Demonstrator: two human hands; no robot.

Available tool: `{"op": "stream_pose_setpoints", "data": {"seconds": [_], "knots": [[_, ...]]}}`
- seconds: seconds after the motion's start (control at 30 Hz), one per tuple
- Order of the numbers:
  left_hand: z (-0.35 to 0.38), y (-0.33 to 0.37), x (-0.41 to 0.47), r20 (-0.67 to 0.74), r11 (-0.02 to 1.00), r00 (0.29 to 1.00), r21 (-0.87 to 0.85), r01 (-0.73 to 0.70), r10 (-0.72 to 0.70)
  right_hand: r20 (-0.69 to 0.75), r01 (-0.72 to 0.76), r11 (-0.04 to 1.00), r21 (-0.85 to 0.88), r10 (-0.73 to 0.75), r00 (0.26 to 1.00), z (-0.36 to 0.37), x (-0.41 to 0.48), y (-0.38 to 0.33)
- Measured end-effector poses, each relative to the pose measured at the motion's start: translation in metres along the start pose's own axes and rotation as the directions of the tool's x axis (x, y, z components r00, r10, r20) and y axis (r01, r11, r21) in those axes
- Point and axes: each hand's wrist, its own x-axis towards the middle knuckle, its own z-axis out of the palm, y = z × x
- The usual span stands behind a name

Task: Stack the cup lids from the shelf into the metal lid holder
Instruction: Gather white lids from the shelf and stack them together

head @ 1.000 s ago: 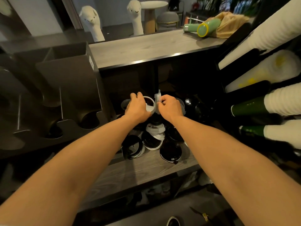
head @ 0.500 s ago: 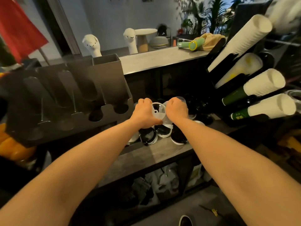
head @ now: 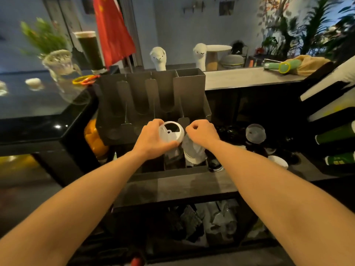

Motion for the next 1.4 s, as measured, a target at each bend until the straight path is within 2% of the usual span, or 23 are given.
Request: {"op": "stream_pose_setpoints", "data": {"seconds": [0.1, 0.2, 0.37, 0.53, 0.7, 0.8, 0.9, 1.0, 1.1, 1.27, 1.33, 1.4], "knots": [[-0.019, -0.023, -0.003, -0.135, 0.995, 0.990, 0.076, 0.059, -0.049, 0.051, 0.076, 0.997, 0.027, -0.077, 0.996, 0.014, 0.003, -0.028], [-0.036, -0.037, 0.001, -0.225, 0.959, 0.970, 0.244, 0.146, -0.090, 0.115, 0.174, 0.984, 0.023, -0.175, 0.978, 0.027, 0.007, -0.050], [-0.055, -0.041, 0.024, -0.201, 0.835, 0.971, 0.505, 0.218, -0.132, 0.323, 0.382, 0.912, -0.149, -0.320, 0.891, 0.039, 0.014, -0.076], [-0.062, -0.042, 0.055, -0.084, 0.791, 0.983, 0.585, 0.181, -0.164, 0.536, 0.461, 0.829, -0.316, -0.245, 0.808, 0.047, 0.026, -0.093], [-0.067, -0.046, 0.083, 0.007, 0.788, 0.978, 0.594, 0.164, -0.209, 0.595, 0.478, 0.782, -0.400, -0.176, 0.785, 0.062, 0.040, -0.106], [-0.065, -0.053, 0.091, 0.050, 0.751, 0.971, 0.644, 0.146, -0.232, 0.610, 0.510, 0.725, -0.463, -0.157, 0.777, 0.064, 0.048, -0.113], [-0.056, -0.060, 0.093, 0.124, 0.652, 0.955, 0.754, 0.086, -0.269, 0.640, 0.504, 0.694, -0.514, -0.080, 0.764, 0.072, 0.058, -0.116], [-0.047, -0.065, 0.093, 0.144, 0.527, 0.963, 0.850, -0.002, -0.228, 0.678, 0.504, 0.670, -0.545, -0.002, 0.735, 0.084, 0.065, -0.116], [-0.041, -0.066, 0.094, 0.131, 0.472, 0.970, 0.882, -0.019, -0.207, 0.695, 0.532, 0.635, -0.561, 0.012, 0.719, 0.086, 0.071, -0.118], [-0.034, -0.072, 0.090, 0.046, 0.475, 0.986, 0.879, 0.038, -0.163, 0.700, 0.571, 0.566, -0.594, 0.013, 0.714, 0.085, 0.080, -0.120], [-0.034, -0.077, 0.092, 0.085, 0.539, 0.974, 0.841, 0.043, -0.210, 0.709, 0.575, 0.557, -0.599, 0.036, 0.704, 0.085, 0.082, -0.120], [-0.039, -0.082, 0.096, 0.163, 0.646, 0.947, 0.761, 0.059, -0.279, 0.714, 0.570, 0.557, -0.605, 0.061, 0.698, 0.084, 0.083, -0.121]]}}
